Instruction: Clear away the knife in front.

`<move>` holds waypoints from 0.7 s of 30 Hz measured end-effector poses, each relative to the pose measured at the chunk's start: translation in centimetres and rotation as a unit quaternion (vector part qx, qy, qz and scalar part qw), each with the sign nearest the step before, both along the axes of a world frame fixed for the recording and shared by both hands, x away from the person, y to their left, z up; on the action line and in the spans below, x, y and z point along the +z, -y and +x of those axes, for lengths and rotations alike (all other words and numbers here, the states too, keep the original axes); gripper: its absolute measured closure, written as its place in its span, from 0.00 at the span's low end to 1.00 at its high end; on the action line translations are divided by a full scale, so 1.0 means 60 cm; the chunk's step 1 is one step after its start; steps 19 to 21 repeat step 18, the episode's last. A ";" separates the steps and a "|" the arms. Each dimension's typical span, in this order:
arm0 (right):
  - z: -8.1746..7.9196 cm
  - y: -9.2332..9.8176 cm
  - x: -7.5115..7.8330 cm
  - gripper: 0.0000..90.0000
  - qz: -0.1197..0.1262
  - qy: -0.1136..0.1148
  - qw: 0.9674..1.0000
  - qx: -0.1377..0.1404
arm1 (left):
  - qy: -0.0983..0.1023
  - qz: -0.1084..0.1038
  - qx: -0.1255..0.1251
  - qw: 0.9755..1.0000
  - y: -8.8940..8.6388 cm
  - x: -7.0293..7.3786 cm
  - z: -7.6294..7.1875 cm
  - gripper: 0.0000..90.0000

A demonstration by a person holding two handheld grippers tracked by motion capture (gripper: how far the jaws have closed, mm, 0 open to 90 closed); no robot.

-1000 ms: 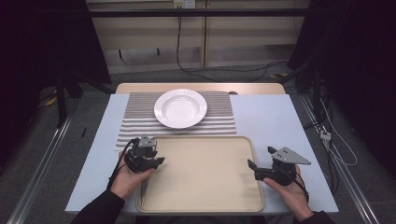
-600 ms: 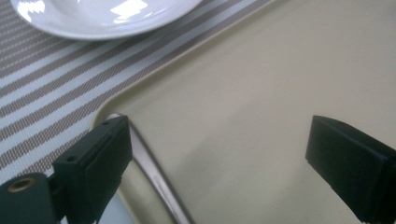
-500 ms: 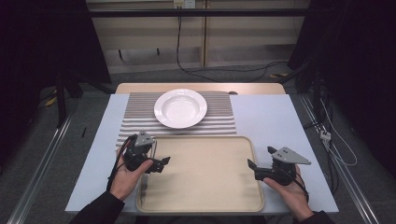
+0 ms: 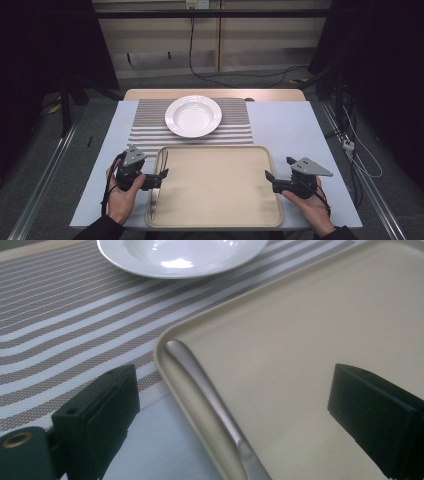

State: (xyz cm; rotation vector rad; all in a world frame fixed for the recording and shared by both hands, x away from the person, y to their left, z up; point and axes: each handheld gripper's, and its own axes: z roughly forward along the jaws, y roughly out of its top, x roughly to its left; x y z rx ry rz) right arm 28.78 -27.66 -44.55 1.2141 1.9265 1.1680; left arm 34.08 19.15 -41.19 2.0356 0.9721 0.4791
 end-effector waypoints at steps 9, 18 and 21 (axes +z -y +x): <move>-0.002 0.002 0.001 0.12 0.000 0.002 1.000 0.000 | 0.000 -0.010 0.008 1.000 -0.026 -0.022 -0.016 0.07; -0.001 0.002 0.000 0.12 0.002 0.001 1.000 -0.003 | 0.006 -0.005 0.013 1.000 -0.036 -0.023 -0.019 0.06; -0.001 0.002 0.000 0.12 0.002 0.001 1.000 -0.003 | 0.006 -0.005 0.013 1.000 -0.036 -0.023 -0.019 0.06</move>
